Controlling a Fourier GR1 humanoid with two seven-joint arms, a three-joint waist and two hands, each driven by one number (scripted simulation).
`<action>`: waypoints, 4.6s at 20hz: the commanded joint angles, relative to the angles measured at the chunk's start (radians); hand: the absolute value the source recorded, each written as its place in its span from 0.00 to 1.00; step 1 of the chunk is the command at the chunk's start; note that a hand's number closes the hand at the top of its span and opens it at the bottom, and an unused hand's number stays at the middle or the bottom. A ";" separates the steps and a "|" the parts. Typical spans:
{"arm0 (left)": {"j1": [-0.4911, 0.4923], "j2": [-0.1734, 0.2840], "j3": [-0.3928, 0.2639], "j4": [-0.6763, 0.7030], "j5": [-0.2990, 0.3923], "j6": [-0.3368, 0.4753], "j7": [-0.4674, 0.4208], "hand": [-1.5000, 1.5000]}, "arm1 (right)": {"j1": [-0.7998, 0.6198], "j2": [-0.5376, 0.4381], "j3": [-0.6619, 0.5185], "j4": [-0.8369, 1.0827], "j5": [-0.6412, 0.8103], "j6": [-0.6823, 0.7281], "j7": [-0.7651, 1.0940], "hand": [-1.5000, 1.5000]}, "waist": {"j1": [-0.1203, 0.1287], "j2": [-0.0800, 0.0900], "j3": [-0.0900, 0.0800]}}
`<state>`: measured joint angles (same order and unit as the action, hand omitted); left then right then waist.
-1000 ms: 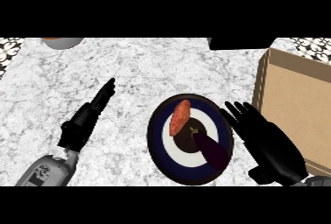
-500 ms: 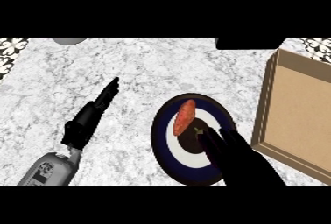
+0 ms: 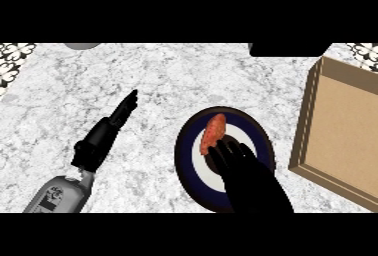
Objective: Pick the eggplant from the plate and place it in the cardboard box
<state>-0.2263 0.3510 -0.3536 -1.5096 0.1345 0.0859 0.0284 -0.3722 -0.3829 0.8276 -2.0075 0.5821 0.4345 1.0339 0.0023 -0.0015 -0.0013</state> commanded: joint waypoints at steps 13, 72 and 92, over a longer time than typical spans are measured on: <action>0.021 -0.049 0.100 0.016 -0.046 -0.106 0.002 0.50 | 0.078 0.084 -0.111 0.185 0.198 0.077 -0.123 0.00 | -0.002 0.001 0.001; 0.083 -0.204 0.265 -0.055 -0.213 -0.193 0.062 0.50 | 0.259 -0.487 -0.352 0.177 0.226 -0.380 -1.695 1.00 | -0.079 -0.006 0.018; 0.097 -0.200 0.268 -0.069 -0.221 -0.187 0.049 0.50 | 0.432 -0.841 -0.875 0.529 -0.583 -0.242 -2.398 1.00 | -0.095 -0.005 0.011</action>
<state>-0.1236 0.1538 -0.0762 -1.5767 -0.0791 -0.1016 0.0723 0.0457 -1.1648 0.0425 -1.5777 0.1265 0.0607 -1.1029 -0.0987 -0.0055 0.0105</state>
